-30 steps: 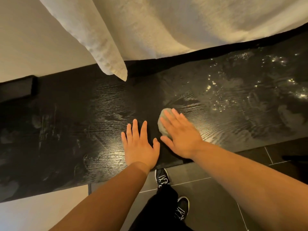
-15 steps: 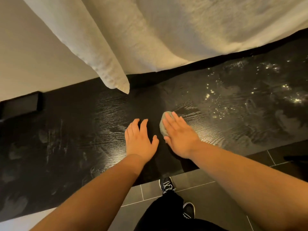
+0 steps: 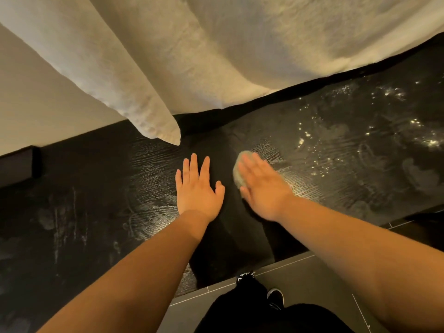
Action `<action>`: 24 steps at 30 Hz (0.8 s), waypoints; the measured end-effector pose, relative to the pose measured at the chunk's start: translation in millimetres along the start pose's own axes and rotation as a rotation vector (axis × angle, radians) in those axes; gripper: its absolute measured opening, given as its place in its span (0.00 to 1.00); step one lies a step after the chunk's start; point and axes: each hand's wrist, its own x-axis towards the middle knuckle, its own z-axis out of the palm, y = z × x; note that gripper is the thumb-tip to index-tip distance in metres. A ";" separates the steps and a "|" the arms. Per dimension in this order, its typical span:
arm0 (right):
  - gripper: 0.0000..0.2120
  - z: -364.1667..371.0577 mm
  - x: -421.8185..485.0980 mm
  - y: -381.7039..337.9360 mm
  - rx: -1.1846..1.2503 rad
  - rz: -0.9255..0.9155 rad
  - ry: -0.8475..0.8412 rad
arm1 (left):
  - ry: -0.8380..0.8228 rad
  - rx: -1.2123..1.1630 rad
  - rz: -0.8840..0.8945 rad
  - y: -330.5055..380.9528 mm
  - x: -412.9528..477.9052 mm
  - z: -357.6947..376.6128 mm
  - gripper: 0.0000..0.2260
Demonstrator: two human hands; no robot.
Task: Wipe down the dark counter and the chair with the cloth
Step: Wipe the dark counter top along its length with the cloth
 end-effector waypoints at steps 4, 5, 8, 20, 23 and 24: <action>0.32 5.2 1.7 11.0 -0.010 -0.181 -0.033 | 0.000 0.031 -0.002 -0.2 0.4 1.8 0.34; 0.32 2.6 6.2 20.8 -0.027 -0.149 -0.006 | -0.002 0.038 -0.004 -0.4 1.2 2.1 0.34; 0.31 -9.7 20.8 50.1 0.009 0.126 0.026 | 0.001 0.038 -0.009 0.2 1.1 2.3 0.33; 0.31 0.3 12.8 26.5 -0.009 -0.155 0.037 | 0.009 0.039 -0.006 1.4 2.0 3.0 0.33; 0.31 -14.0 27.1 54.3 0.017 0.032 0.068 | 0.008 0.033 -0.011 2.7 1.8 2.0 0.33; 0.31 -16.9 31.5 57.5 0.026 0.083 0.079 | 0.002 0.030 -0.013 3.5 2.1 1.3 0.33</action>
